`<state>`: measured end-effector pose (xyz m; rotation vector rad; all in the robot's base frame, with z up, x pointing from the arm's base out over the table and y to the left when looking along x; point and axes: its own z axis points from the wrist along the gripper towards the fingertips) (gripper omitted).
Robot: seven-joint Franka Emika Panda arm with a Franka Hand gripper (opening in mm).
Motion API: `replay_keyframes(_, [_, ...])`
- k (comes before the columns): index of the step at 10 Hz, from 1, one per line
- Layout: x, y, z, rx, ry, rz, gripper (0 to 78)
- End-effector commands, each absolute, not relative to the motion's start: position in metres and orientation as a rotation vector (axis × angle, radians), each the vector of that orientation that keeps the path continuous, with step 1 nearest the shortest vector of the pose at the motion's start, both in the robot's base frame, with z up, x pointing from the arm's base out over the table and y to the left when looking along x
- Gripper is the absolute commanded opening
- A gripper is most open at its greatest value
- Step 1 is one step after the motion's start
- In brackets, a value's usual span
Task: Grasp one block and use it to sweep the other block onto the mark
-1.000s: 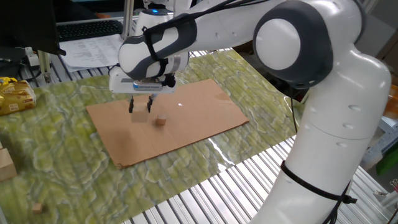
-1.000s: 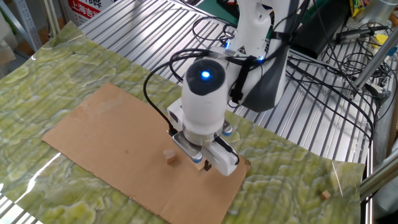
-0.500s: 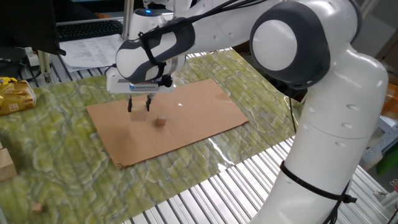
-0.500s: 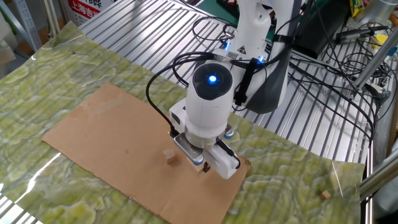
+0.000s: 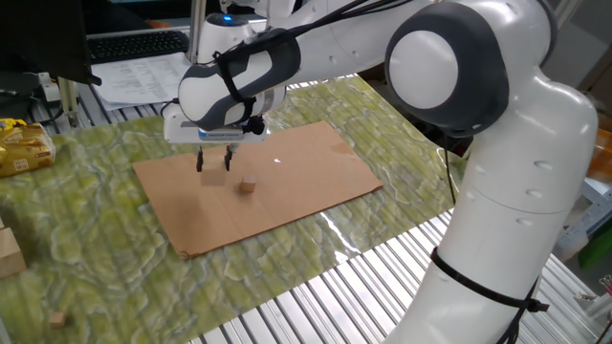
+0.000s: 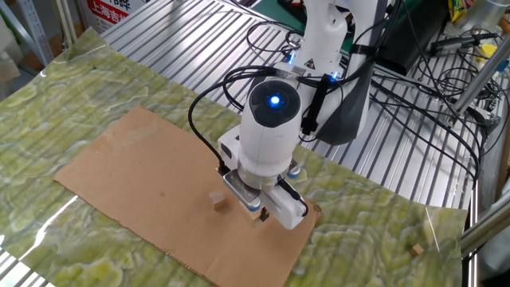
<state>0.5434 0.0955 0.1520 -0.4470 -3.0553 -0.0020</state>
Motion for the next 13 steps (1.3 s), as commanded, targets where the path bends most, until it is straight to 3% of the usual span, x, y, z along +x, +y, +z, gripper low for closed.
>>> replay_keyframes(1, [0.544,0.096,0.154,-0.450,-3.063,-0.006,77.3])
replay_keyframes(7, [0.544,0.096,0.154,-0.450,-3.063,-0.006,77.3])
replay_keyframes(13, [0.587,0.084,0.191,-0.405,-3.046,-0.060,77.3])
